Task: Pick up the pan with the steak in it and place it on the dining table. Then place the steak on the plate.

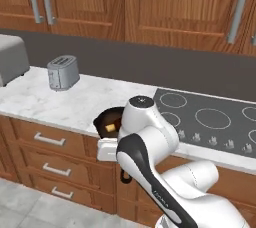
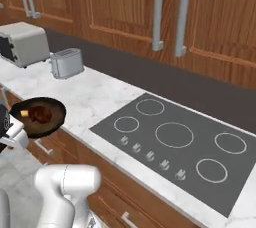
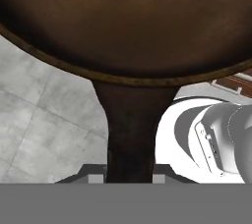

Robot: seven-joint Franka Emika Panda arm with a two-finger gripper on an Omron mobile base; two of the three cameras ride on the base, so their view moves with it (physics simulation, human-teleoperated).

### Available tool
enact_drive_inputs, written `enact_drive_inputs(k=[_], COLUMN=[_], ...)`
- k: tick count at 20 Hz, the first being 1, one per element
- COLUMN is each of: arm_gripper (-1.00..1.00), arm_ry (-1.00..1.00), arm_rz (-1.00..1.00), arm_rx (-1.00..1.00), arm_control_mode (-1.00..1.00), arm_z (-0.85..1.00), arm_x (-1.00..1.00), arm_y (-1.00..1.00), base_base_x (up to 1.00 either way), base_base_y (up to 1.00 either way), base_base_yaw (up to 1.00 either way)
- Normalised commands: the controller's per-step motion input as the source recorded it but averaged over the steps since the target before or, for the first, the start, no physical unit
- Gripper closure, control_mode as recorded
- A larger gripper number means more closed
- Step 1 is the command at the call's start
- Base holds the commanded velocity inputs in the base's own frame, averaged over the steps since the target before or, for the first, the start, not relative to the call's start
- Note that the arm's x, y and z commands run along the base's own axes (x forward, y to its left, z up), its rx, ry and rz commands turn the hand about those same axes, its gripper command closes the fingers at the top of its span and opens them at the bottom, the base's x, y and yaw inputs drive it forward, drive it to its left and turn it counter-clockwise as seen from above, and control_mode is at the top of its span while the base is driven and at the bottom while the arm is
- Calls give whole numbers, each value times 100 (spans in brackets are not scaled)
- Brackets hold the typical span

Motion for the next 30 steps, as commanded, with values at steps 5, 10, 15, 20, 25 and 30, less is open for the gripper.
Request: enact_drive_inputs(k=[5,10,15,20,25,30], arm_gripper=[100,100,100,100,100,100], arm_ry=[0,0,0,0,0,0], arm_rz=[0,0,0,0,0,0], arm_rx=[0,0,0,0,0,0], arm_control_mode=[100,100,100,100,100,100], arm_z=[0,0,0,0,0,0], arm_x=[0,0,0,0,0,0], arm_y=[0,0,0,0,0,0], base_base_x=[0,0,0,0,0,0], base_base_y=[0,0,0,0,0,0], base_base_yaw=[50,50,50,50,50,50])
